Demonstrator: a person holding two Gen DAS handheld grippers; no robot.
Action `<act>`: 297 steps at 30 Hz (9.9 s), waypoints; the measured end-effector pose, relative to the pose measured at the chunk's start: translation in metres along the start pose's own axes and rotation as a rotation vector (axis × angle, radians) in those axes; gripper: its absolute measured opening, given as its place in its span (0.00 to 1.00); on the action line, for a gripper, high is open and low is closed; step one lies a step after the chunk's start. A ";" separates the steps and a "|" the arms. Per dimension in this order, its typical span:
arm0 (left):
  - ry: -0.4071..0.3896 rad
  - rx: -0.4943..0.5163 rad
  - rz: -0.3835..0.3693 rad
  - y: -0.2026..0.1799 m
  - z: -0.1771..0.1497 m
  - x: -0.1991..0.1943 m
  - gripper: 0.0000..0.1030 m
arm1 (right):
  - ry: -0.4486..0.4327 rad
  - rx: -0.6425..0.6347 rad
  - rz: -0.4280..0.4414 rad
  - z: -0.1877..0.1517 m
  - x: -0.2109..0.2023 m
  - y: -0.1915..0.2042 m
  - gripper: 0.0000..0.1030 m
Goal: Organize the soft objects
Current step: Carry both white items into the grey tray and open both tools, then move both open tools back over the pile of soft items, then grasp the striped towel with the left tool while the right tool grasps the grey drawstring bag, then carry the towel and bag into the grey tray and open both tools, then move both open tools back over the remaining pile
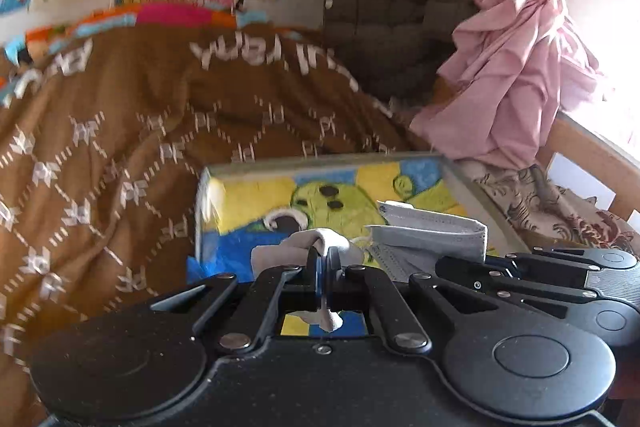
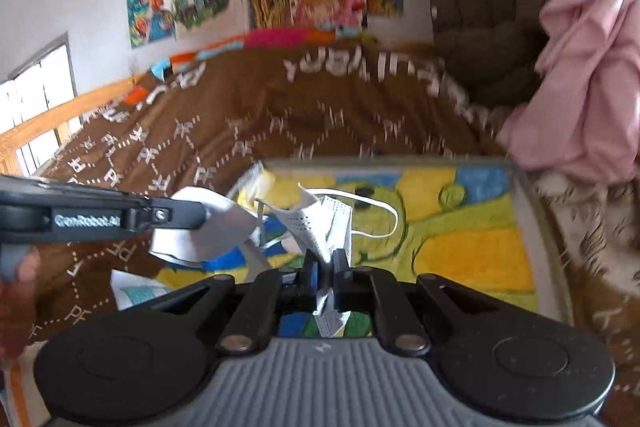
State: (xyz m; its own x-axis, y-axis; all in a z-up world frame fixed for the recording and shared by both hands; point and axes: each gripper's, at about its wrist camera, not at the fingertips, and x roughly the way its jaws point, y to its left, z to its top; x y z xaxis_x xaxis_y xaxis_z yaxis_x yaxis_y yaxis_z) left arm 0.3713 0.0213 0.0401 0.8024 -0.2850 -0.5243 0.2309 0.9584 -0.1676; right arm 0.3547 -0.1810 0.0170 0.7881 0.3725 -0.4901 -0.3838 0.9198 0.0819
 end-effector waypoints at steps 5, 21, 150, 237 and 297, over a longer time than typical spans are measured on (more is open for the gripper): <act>0.082 -0.007 -0.009 0.010 -0.014 0.028 0.01 | 0.084 0.034 0.004 -0.003 0.019 -0.002 0.10; 0.161 -0.126 0.019 0.039 -0.031 0.037 0.20 | 0.169 -0.019 -0.019 -0.001 0.031 0.015 0.53; 0.058 0.339 0.080 -0.026 -0.156 -0.149 0.63 | -0.091 -0.074 0.043 -0.125 -0.124 0.092 0.56; -0.117 0.022 -0.047 0.027 -0.013 0.033 0.16 | 0.046 0.245 0.058 0.065 0.064 -0.013 0.39; -0.305 -0.002 0.003 -0.027 -0.113 -0.195 0.99 | -0.178 0.060 -0.039 -0.046 -0.185 0.048 1.00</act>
State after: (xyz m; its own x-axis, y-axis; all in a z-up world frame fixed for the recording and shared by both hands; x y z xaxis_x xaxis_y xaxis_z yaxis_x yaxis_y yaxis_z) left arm 0.1467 0.0494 0.0528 0.9313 -0.2648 -0.2502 0.2276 0.9591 -0.1682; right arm 0.1684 -0.2112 0.0719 0.8765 0.3478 -0.3329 -0.3264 0.9376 0.1201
